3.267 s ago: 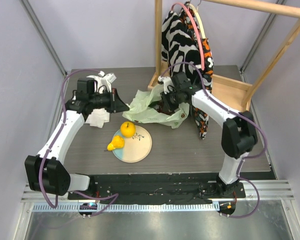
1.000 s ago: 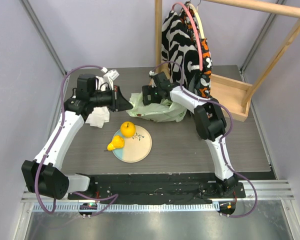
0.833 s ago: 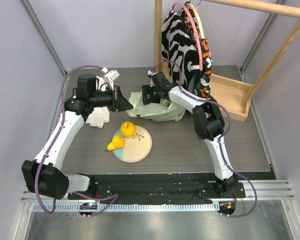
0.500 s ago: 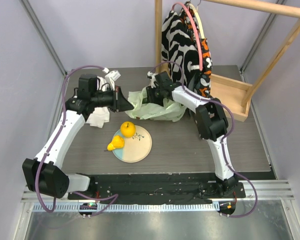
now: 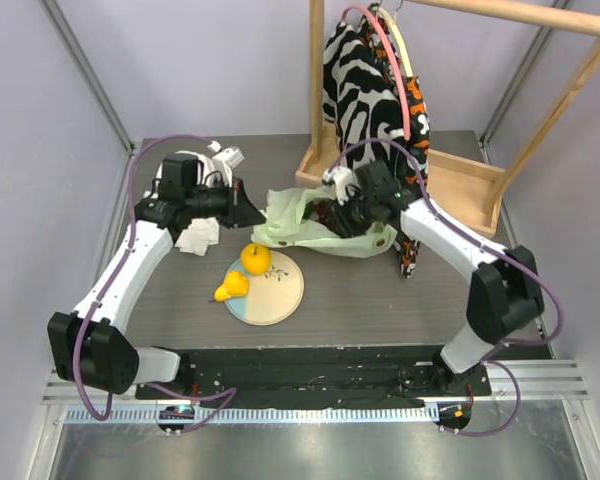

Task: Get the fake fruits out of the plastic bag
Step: Adjust the plastic bag at the center of the board, then take out the fake fruit from the plastic bag.

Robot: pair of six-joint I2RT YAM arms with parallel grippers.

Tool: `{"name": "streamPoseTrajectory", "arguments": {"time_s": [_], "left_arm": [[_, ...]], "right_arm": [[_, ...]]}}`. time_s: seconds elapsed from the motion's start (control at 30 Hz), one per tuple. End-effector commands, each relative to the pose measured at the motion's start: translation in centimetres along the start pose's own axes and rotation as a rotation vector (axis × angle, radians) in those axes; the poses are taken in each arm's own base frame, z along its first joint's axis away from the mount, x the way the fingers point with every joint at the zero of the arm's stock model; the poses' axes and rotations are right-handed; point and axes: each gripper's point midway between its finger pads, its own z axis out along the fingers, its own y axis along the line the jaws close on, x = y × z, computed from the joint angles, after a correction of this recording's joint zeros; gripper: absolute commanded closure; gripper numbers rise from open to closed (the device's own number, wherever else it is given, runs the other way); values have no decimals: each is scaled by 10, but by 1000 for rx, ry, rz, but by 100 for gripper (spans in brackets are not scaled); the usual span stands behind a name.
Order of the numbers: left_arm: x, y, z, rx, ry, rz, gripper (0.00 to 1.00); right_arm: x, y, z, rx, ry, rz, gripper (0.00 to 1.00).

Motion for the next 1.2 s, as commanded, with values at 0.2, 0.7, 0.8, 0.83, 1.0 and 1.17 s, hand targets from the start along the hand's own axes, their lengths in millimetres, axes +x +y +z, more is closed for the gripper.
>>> {"name": "streamPoseTrajectory", "arguments": {"time_s": [0.2, 0.7, 0.8, 0.83, 1.0, 1.17], "left_arm": [[1, -7, -6, 6, -15, 53, 100], [4, -14, -10, 18, -26, 66, 100], [3, -14, -10, 19, -26, 73, 100], [3, -15, -11, 19, -21, 71, 100], [6, -12, -10, 13, -4, 78, 100], [11, -9, -8, 15, 10, 64, 100]], "right_arm": [[140, -4, -61, 101, 370, -270, 53], [16, -31, -18, 95, 101, -528, 41], [13, -50, 1, 135, 119, -510, 40], [8, -61, 4, 174, 109, -500, 40], [-3, -103, 14, 262, 104, -458, 39], [-10, -127, 19, 301, 104, -463, 36]]}}
